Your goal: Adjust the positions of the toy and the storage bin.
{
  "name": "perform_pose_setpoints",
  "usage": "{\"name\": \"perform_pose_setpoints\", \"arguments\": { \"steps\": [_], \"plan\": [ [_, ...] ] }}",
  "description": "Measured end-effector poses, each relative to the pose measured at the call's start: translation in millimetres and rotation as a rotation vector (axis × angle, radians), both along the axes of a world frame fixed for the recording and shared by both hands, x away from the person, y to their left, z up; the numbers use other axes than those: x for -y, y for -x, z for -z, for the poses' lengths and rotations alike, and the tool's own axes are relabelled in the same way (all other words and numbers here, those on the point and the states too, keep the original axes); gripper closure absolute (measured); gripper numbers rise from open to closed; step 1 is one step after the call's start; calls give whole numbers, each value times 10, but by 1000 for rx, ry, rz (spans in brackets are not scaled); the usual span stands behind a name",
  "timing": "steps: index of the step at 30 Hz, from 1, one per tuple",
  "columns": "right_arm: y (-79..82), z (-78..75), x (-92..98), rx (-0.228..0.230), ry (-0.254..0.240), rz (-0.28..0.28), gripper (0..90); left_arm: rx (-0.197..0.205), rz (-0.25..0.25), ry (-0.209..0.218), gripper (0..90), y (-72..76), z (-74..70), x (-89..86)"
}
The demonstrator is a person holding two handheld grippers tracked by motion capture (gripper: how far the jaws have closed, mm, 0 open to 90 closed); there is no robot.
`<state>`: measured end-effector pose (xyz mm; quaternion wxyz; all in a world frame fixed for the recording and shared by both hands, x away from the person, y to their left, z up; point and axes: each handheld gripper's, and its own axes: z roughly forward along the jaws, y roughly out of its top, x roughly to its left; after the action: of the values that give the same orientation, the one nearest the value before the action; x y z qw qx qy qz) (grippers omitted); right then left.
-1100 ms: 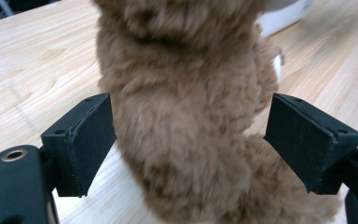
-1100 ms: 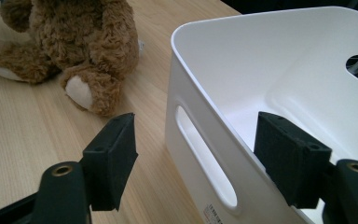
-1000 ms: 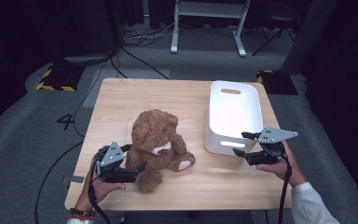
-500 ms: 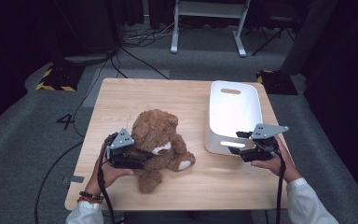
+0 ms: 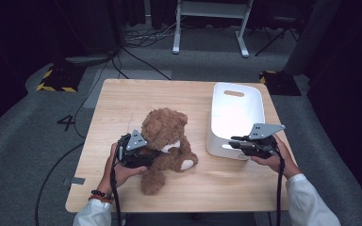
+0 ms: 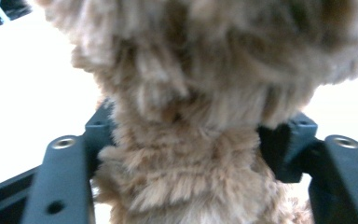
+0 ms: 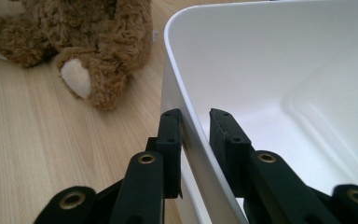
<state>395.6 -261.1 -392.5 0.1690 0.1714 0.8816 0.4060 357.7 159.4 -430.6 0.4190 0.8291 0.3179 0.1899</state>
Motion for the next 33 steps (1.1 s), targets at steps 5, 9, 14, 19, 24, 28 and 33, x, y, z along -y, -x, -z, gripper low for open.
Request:
{"name": "perform_pose_setpoints", "arguments": {
  "steps": [5,9,14,19,24,28,33],
  "plan": [
    [56,9,14,18,-2,-46,759,27,-61,-5,515,29,46,50],
    [112,14,10,29,-3,-71,759,46,-131,-12,550,33,58,65],
    [197,20,-8,39,-9,-97,760,72,-252,-17,557,-41,86,33],
    [283,19,-61,49,-8,-121,759,82,-360,2,557,-118,113,30],
    [363,23,-124,49,-14,-145,758,86,-421,8,558,-165,119,112],
    [410,30,-153,46,-25,-163,754,88,-462,10,565,-201,117,221],
    [435,39,-179,49,-42,-158,747,65,-489,51,555,-231,101,291]
  ]
}}
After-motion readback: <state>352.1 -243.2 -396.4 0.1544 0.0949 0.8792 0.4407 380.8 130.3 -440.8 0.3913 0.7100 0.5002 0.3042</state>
